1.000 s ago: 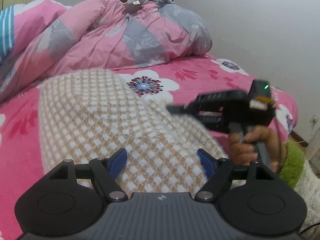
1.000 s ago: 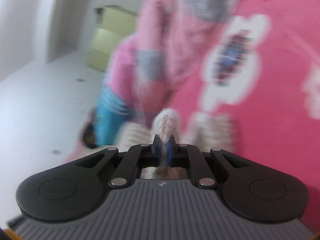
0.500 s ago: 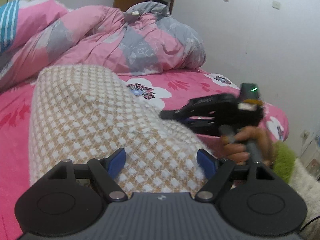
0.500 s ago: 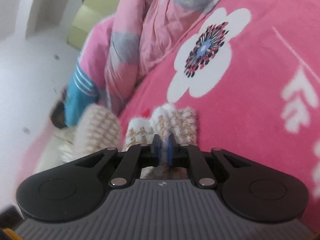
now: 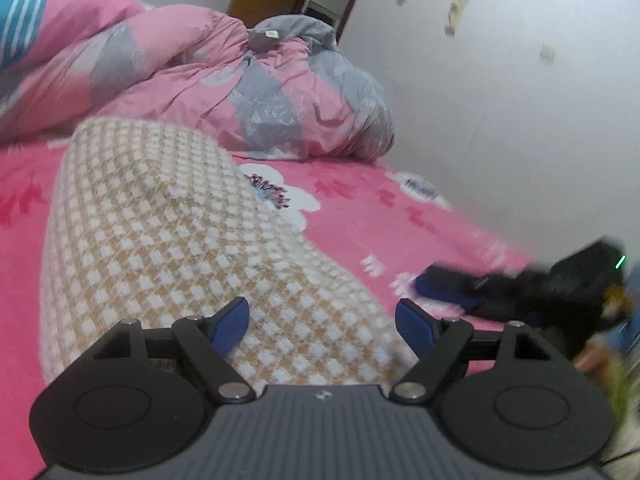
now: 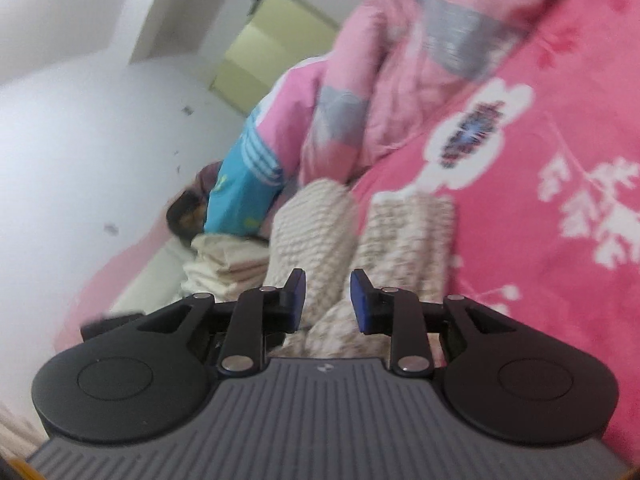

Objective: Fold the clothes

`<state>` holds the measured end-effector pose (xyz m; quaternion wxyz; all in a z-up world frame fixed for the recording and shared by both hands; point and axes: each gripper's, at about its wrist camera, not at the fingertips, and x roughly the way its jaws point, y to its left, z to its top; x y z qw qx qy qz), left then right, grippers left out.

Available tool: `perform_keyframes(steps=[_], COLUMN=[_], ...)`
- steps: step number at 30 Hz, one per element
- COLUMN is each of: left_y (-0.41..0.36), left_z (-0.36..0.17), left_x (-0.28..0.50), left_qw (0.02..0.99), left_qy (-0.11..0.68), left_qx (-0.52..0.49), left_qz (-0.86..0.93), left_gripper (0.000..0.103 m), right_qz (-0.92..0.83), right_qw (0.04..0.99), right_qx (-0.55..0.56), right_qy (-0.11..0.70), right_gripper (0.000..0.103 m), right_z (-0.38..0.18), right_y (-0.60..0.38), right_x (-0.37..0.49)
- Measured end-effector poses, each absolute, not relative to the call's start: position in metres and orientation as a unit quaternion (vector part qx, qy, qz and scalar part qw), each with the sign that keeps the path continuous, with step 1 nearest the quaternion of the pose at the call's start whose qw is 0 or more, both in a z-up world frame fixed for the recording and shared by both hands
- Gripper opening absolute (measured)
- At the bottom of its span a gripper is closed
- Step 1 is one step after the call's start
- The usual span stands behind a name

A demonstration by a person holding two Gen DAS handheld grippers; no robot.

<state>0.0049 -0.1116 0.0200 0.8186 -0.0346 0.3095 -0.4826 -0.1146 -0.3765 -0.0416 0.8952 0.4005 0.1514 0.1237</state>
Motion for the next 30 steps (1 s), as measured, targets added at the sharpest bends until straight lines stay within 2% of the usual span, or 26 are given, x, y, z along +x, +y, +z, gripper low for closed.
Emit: perform_keyframes(steps=[4, 7, 8, 9, 11, 17, 18, 19, 24, 30], left_y=[-0.073, -0.04, -0.031, -0.023, -0.01, -0.014, -0.018, -0.02, -0.028, -0.03], left_z=[0.035, 0.041, 0.04, 0.038, 0.03, -0.011, -0.016, -0.019, -0.037, -0.049], left_x=[-0.008, -0.027, -0.034, -0.041, -0.056, -0.082, -0.083, -0.082, -0.072, -0.058], left_qw=[0.829, 0.839, 0.844, 0.848, 0.856, 0.876, 0.881, 0.885, 0.9, 0.91], left_qy=[0.276, 0.248, 0.244, 0.24, 0.241, 0.251, 0.247, 0.24, 0.218, 0.217], left_qx=[-0.06, -0.049, -0.034, -0.018, 0.019, 0.103, 0.11, 0.107, 0.101, 0.094], left_qz=[-0.483, -0.481, -0.477, -0.471, -0.458, -0.399, -0.388, -0.384, -0.363, -0.341], left_gripper=[0.081, 0.09, 0.09, 0.091, 0.093, 0.092, 0.088, 0.084, 0.084, 0.078], right_qz=[0.124, 0.152, 0.158, 0.162, 0.171, 0.14, 0.134, 0.132, 0.122, 0.114], right_qw=[0.899, 0.89, 0.888, 0.885, 0.876, 0.866, 0.865, 0.865, 0.867, 0.859], right_qx=[0.384, 0.393, 0.393, 0.395, 0.397, 0.363, 0.355, 0.345, 0.31, 0.285], right_qy=[0.17, 0.175, 0.179, 0.188, 0.216, 0.315, 0.329, 0.339, 0.372, 0.41], right_gripper=[0.024, 0.025, 0.031, 0.045, 0.06, 0.063, 0.063, 0.063, 0.062, 0.062], right_z=[-0.034, -0.02, -0.014, -0.011, -0.007, -0.009, -0.01, -0.01, -0.01, -0.015], right_y=[-0.366, -0.362, -0.36, -0.359, -0.356, -0.337, -0.333, -0.328, -0.309, -0.292], right_x=[-0.101, -0.091, -0.086, -0.08, -0.064, -0.022, -0.016, -0.012, -0.001, 0.014])
